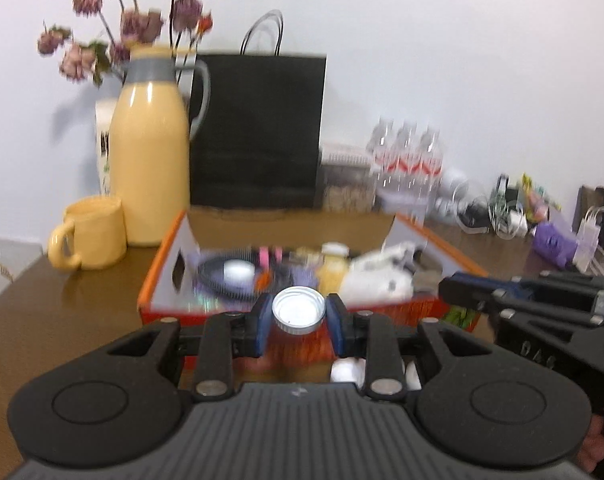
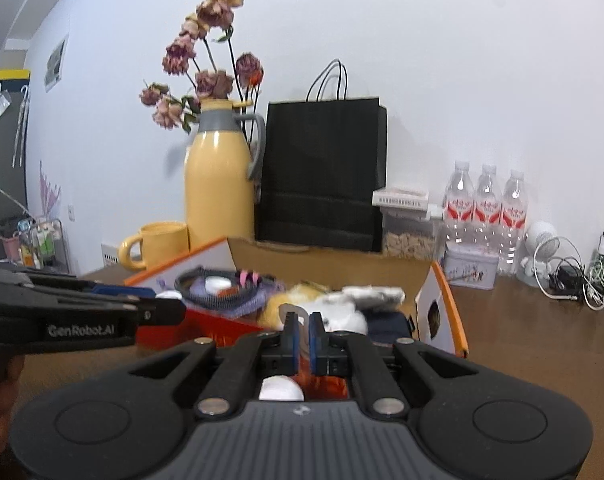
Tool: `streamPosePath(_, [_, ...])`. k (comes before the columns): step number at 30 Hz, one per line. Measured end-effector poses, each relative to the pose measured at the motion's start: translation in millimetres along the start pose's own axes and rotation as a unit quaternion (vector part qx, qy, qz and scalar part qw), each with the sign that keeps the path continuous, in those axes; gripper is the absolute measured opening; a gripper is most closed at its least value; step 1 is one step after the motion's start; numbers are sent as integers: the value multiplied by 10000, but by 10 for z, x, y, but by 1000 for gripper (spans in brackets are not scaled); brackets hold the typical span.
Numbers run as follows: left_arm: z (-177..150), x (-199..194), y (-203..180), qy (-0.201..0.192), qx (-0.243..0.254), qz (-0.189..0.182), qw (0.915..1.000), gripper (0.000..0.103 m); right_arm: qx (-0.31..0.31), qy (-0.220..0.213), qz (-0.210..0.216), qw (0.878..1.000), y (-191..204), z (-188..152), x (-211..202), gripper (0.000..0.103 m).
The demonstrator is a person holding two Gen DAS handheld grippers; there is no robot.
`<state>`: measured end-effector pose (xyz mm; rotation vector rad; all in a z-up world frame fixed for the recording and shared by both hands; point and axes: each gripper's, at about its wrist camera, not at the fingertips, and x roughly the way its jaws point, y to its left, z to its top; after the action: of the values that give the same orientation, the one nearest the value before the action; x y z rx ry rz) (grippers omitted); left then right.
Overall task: Organize objects
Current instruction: 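Lower both white caps into the cardboard box and open both tools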
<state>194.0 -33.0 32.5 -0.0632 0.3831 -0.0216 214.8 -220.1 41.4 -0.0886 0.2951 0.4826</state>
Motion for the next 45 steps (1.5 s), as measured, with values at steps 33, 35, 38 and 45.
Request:
streamPosePath(33, [487,1139,154,-53,-175,475,9987,29,256,270,-353,9987,-319,433,1201,4])
streamPosePath(35, [464,1159,169,-28,-148,480,9987,29,281,344,-322,9985,-348,394,1241,4])
streamPosePath(38, [458,1140,171,-42,-117,438,9990,29,248,397,-326,9984,-346,365,1257,4])
streamPosePath(45, [443,1100,148,-82,-4,456,9989,42,174,503,-460,9975,-340,377,1206,15])
